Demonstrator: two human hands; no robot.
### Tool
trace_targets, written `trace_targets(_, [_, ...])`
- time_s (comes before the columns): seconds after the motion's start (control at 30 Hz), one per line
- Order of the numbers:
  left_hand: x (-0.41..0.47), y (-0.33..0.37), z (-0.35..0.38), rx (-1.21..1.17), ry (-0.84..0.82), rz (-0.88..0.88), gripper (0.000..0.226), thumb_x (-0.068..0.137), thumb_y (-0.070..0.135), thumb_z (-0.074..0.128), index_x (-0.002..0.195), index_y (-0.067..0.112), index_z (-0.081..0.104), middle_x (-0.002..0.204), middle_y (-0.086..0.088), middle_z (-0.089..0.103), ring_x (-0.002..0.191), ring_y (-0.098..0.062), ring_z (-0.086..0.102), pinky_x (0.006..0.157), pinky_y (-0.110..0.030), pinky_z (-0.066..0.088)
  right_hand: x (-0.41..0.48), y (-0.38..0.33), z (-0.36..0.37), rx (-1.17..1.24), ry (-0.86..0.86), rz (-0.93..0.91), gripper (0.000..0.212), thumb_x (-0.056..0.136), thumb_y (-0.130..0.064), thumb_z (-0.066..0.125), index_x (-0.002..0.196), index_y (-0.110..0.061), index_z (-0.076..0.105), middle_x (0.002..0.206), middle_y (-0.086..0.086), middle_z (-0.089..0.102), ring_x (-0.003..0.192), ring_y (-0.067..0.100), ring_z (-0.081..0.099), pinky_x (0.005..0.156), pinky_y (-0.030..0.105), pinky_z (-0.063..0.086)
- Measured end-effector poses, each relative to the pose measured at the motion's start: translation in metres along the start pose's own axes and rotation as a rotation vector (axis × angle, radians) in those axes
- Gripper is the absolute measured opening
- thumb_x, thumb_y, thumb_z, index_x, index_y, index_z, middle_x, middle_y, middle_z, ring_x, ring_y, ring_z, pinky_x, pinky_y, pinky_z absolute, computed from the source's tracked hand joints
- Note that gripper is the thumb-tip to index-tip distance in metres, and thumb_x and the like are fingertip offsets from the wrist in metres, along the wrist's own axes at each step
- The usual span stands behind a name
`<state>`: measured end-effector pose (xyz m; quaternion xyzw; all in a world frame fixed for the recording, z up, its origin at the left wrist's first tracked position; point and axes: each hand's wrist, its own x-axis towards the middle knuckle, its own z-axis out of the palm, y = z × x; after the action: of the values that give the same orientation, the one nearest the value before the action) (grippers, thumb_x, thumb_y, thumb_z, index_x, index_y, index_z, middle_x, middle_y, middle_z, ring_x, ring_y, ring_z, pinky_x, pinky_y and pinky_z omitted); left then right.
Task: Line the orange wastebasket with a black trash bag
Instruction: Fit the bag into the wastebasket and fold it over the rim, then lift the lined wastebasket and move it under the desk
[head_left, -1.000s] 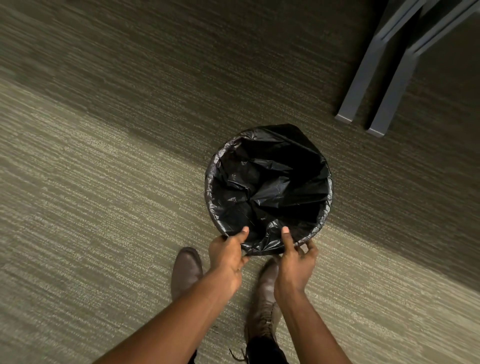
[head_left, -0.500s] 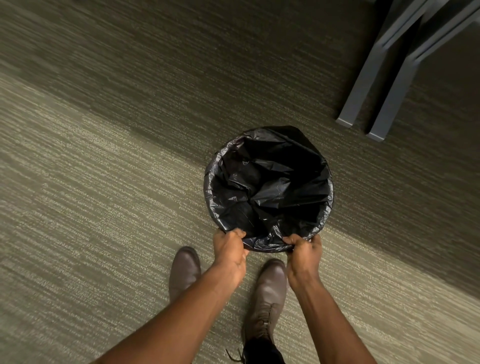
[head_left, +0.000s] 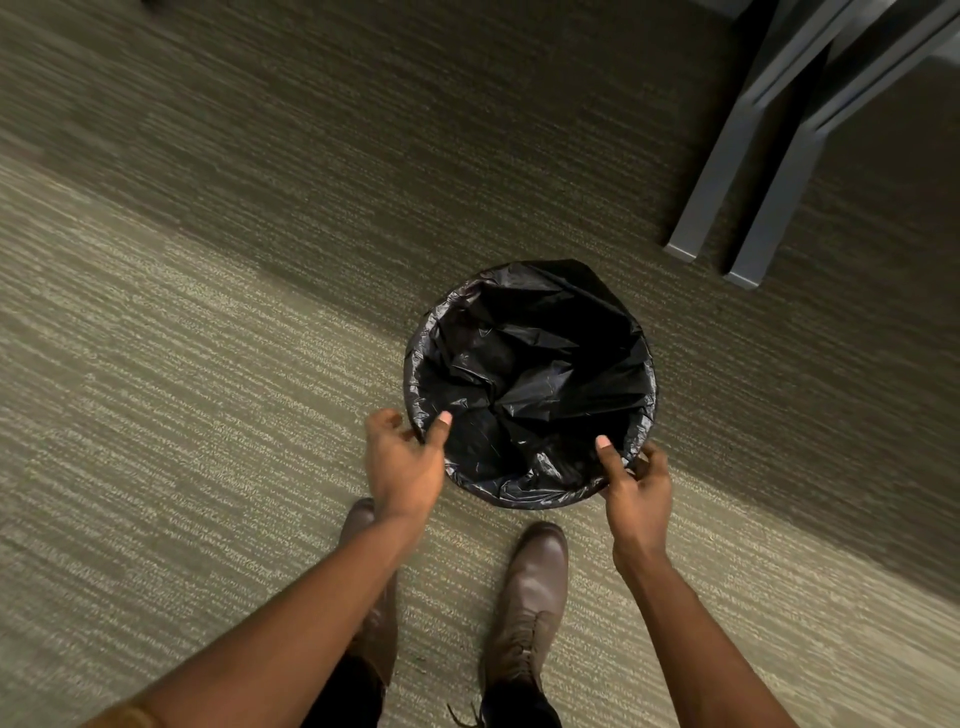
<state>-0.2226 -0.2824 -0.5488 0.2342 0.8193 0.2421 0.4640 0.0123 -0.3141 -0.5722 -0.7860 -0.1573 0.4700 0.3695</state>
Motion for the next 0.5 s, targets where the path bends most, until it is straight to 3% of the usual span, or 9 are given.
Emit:
trace_targets(0.07, [0.012,0.009,-0.008,-0.032,0.028,0.044,0.044,0.095,0.027,0.082,0.130,0.015,0.057,0.117,-0.004,0.073,0.102,-0.025,0.076,0.084,-0.029,0.062,0.001,-0.006,-0.004,-0.083,0.074,-0.061,0.064,0.098,-0.043,0.078,0.149,-0.014,0.053,0.119,-0.008,0.072,0.111,0.014,0.072,0.104,0.041,0.058])
trace_targets(0.13, [0.021,0.017,-0.014,-0.011,0.017,0.087,0.022,0.096,0.016,0.081,0.109,0.019,0.063,0.102,0.000,0.073,0.093,-0.020,0.075,0.075,-0.020,0.058,0.005,-0.006,-0.008,-0.189,0.091,-0.136,0.066,0.099,-0.048,0.076,0.150,-0.014,0.053,0.133,0.003,0.071,0.122,0.022,0.070,0.109,0.045,0.057])
trace_targets(0.2, [0.025,0.023,-0.016,0.050,0.005,0.132,0.022,0.097,0.010,0.080,0.095,0.023,0.062,0.092,0.002,0.071,0.082,-0.014,0.071,0.064,-0.016,0.056,0.010,-0.008,-0.008,-0.314,0.066,-0.205,0.060,0.102,-0.042,0.073,0.148,-0.007,0.057,0.135,0.012,0.072,0.124,0.029,0.069,0.107,0.049,0.058])
trace_targets(0.27, [0.028,0.025,-0.018,0.080,-0.004,0.154,0.024,0.098,0.009,0.079,0.091,0.024,0.062,0.088,0.003,0.070,0.077,-0.010,0.069,0.060,-0.014,0.056,0.014,-0.010,-0.007,-0.388,0.062,-0.215,0.052,0.103,-0.034,0.073,0.143,-0.003,0.060,0.123,0.015,0.076,0.113,0.034,0.073,0.100,0.052,0.061])
trace_targets(0.4, [0.029,0.023,-0.020,0.100,-0.014,0.175,0.014,0.096,0.010,0.080,0.103,0.013,0.068,0.092,-0.001,0.074,0.083,-0.020,0.075,0.074,-0.026,0.063,0.019,-0.013,-0.007,-0.319,0.038,-0.155,0.034,0.101,-0.021,0.076,0.130,-0.007,0.067,0.112,0.008,0.080,0.102,0.026,0.078,0.095,0.052,0.064])
trace_targets(0.5, [0.023,0.023,-0.019,0.099,-0.015,0.202,0.019,0.095,0.011,0.082,0.098,0.021,0.067,0.092,-0.001,0.076,0.086,-0.024,0.078,0.083,-0.039,0.068,0.021,-0.012,-0.010,-0.244,0.023,-0.084,0.028,0.100,-0.015,0.077,0.126,-0.010,0.070,0.114,0.005,0.081,0.105,0.023,0.078,0.099,0.054,0.063])
